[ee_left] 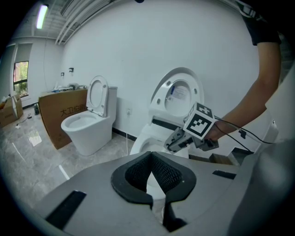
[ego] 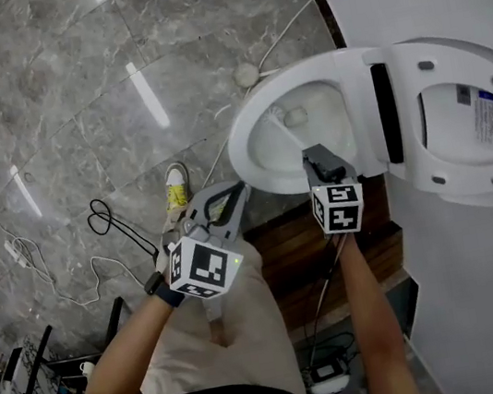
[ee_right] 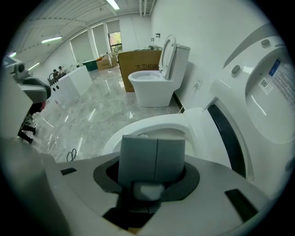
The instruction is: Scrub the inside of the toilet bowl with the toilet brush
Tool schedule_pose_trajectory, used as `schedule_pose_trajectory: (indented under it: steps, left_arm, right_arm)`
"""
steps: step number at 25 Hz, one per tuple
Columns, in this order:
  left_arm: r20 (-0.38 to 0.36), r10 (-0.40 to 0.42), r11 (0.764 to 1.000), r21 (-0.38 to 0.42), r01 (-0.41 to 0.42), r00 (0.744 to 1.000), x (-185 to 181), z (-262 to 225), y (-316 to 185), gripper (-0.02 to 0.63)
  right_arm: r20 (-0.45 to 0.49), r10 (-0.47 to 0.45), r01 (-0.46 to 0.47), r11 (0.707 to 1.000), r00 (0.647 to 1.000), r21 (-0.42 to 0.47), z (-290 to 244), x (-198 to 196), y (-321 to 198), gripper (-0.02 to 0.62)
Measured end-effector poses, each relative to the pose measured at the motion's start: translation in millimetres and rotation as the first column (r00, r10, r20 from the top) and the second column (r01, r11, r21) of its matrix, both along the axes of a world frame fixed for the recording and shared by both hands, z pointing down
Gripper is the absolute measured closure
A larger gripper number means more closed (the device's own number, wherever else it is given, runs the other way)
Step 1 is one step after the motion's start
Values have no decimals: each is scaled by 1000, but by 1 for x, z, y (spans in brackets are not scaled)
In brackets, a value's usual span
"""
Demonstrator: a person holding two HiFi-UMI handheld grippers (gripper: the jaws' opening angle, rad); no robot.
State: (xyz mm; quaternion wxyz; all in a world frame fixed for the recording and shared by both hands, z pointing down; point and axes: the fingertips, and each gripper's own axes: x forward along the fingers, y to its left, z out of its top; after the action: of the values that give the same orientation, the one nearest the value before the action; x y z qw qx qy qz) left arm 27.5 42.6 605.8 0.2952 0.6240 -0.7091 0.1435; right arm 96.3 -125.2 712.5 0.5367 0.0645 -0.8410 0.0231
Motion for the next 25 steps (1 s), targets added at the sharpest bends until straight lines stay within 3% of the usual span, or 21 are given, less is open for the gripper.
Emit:
schedule_pose_trajectory:
  steps: [8, 16, 25]
  left_arm:
    - [0, -22, 1000, -12, 22, 1000, 0, 0, 15, 588]
    - [-1, 1, 1000, -16, -1, 1000, 8, -3, 15, 588]
    - [-10, 11, 999, -31, -12, 1000, 14, 4, 7, 588]
  right_arm:
    - [24, 91, -93, 992, 996, 83, 4, -8, -31, 431]
    - [40, 210, -214, 954, 977, 208, 10, -13, -77, 431]
    - [7, 270, -261, 924, 963, 278, 14, 6, -108, 431]
